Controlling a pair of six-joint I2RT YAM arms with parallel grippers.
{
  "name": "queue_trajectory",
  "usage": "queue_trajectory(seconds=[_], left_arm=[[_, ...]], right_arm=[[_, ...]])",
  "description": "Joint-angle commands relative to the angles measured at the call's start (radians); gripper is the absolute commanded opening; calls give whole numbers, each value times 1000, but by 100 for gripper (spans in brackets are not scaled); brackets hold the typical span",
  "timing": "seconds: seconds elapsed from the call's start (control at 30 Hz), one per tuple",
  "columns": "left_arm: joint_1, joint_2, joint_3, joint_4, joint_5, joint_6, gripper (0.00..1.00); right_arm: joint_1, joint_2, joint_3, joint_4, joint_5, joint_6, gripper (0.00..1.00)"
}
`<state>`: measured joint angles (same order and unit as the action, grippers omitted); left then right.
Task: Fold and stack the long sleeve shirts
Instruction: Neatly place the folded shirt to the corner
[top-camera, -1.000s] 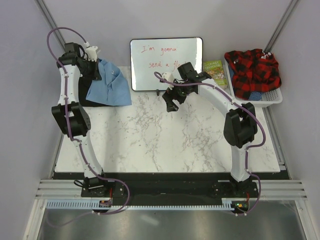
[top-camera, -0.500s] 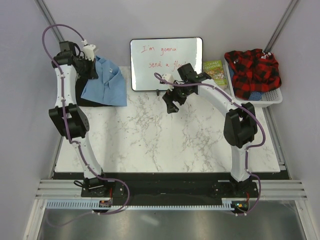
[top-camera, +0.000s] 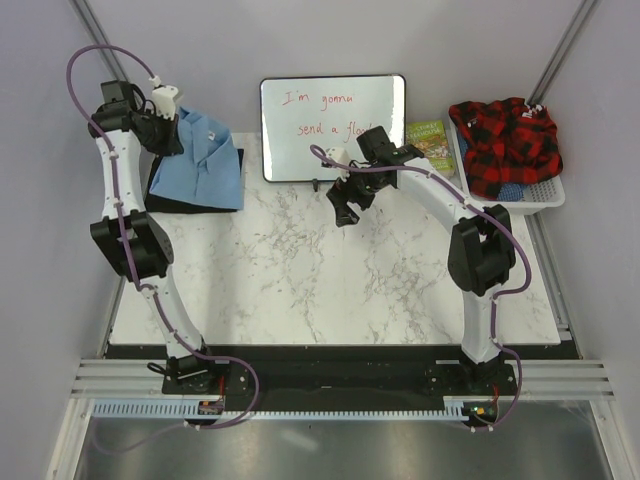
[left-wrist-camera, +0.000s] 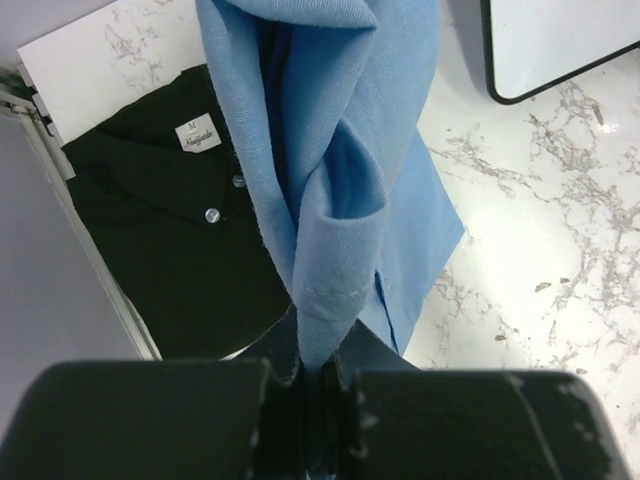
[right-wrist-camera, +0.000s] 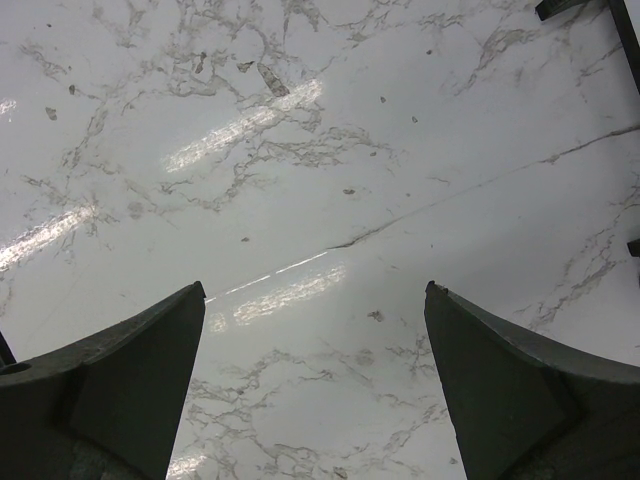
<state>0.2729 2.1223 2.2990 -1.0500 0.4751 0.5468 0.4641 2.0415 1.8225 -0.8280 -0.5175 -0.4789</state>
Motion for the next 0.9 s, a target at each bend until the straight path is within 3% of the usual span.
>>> queue_trajectory(seconds=[0.0, 0.77, 0.87], left_arm=[[26, 47, 33, 68, -7, 59, 2], [61, 180, 42, 214, 37, 202, 3], [69, 205, 46, 222, 16, 200, 8]], right_arm=[[-5, -10, 1, -8, -15, -9, 98], [-5, 16, 12, -25, -6, -6, 98], [-8, 16, 14, -31, -4, -9, 98]])
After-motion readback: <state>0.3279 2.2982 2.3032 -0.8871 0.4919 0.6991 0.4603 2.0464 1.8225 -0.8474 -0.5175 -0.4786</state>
